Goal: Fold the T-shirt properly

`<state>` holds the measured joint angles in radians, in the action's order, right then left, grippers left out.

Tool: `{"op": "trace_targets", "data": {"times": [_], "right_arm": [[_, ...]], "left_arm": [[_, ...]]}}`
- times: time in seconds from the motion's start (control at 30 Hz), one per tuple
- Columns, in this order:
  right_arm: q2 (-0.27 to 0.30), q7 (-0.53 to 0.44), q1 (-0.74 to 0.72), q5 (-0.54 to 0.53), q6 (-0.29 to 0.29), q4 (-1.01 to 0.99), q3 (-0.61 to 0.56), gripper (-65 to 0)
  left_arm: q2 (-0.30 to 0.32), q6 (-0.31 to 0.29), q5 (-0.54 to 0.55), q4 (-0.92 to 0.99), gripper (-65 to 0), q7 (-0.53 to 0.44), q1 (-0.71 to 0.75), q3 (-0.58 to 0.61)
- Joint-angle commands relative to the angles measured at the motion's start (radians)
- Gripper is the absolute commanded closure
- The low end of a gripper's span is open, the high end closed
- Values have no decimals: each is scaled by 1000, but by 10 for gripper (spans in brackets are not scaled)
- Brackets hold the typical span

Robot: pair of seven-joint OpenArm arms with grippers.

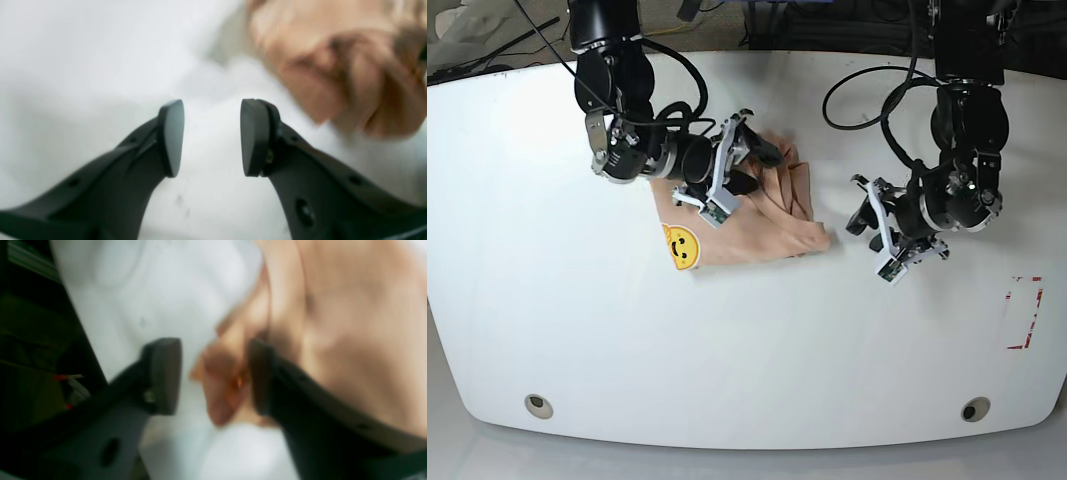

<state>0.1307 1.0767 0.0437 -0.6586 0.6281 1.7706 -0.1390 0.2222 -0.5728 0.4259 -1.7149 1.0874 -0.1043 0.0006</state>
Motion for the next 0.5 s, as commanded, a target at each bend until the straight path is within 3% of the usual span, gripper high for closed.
{"op": "trace_targets", "data": {"times": [0.0, 0.1, 0.37, 0.47], "right_arm": [[27, -34, -12, -25, 3, 61, 5, -392], [33, -34, -15, -13, 3, 61, 9, -382], [42, -36, -120, 150, 11, 19, 132, -355], [82, -36, -193, 147, 11, -53, 171, -355]], "left_arm": [[-16, -3, 8, -17, -254, -16, -15, -1], [-34, -3, 1, -17, -254, -16, -13, 25], [-40, -3, 1, -24, -251, -16, 13, 167], [-70, -3, 1, -26, -251, -16, 15, 186]]}}
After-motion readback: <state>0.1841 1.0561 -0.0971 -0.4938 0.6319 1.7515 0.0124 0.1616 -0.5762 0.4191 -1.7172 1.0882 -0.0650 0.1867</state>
